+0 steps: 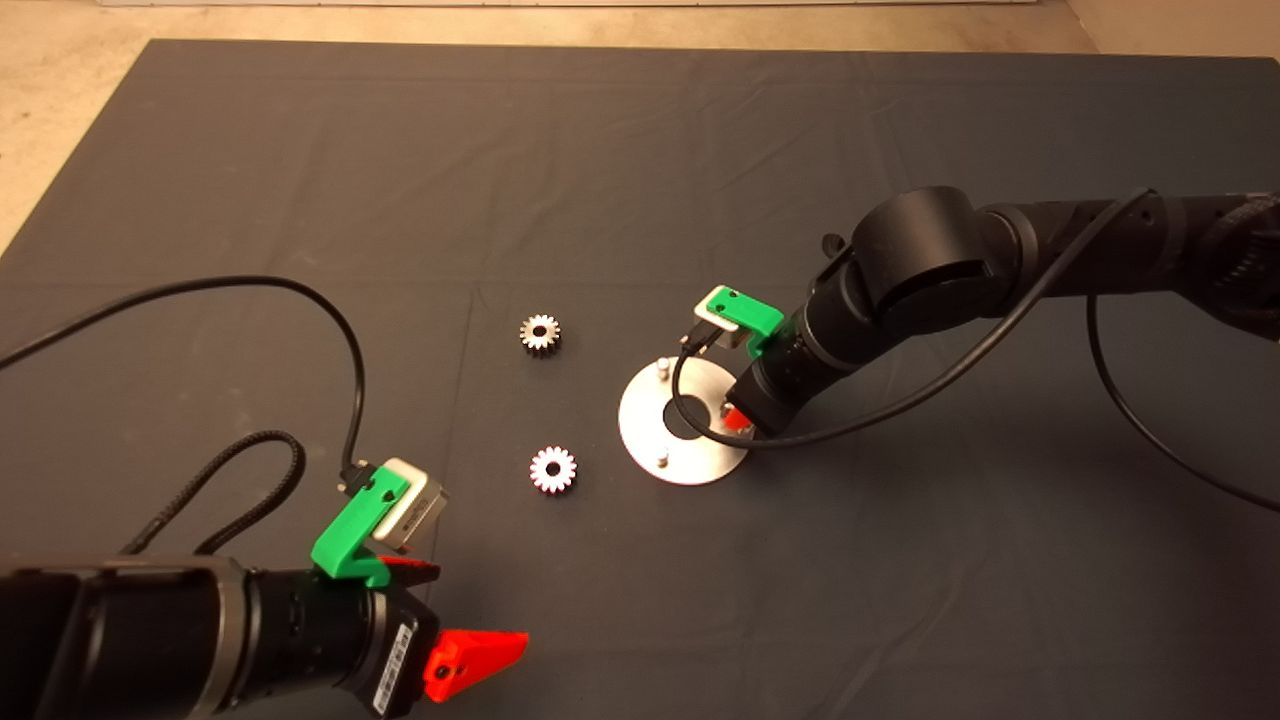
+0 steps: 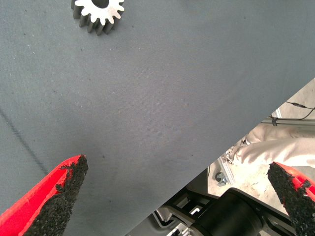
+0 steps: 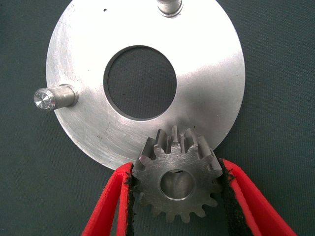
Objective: Install three planetary gears onto the carrier pins
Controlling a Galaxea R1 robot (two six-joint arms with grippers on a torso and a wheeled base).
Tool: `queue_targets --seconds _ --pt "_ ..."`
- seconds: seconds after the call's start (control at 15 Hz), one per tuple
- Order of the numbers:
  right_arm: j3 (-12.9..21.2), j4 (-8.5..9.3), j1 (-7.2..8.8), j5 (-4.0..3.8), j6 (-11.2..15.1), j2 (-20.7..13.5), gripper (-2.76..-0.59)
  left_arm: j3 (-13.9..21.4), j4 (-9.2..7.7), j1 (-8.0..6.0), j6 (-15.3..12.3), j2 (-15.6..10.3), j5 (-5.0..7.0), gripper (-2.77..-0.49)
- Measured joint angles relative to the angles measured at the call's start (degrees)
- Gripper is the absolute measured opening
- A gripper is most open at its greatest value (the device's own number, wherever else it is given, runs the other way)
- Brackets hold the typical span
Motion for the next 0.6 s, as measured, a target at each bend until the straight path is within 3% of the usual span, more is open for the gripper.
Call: queue_targets --seconds 0.27,0.47,0.6 --pt "0.00 0.00 0.00 -0.13 -1.71 -0.13 -2.41 0.00 -0.02 -0.02 -0.06 0.00 0.00 -0.62" --pt "-0.02 0.02 0.04 -1.22 -3.67 0.04 -2.41 0.00 0.00 -0.02 -0.06 -0.01 0.00 -0.62" --pt "-0.02 0.02 0.09 -1.41 -3.83 0.04 -2.42 0.00 0.00 -0.02 -0.06 -0.01 0.00 -0.62"
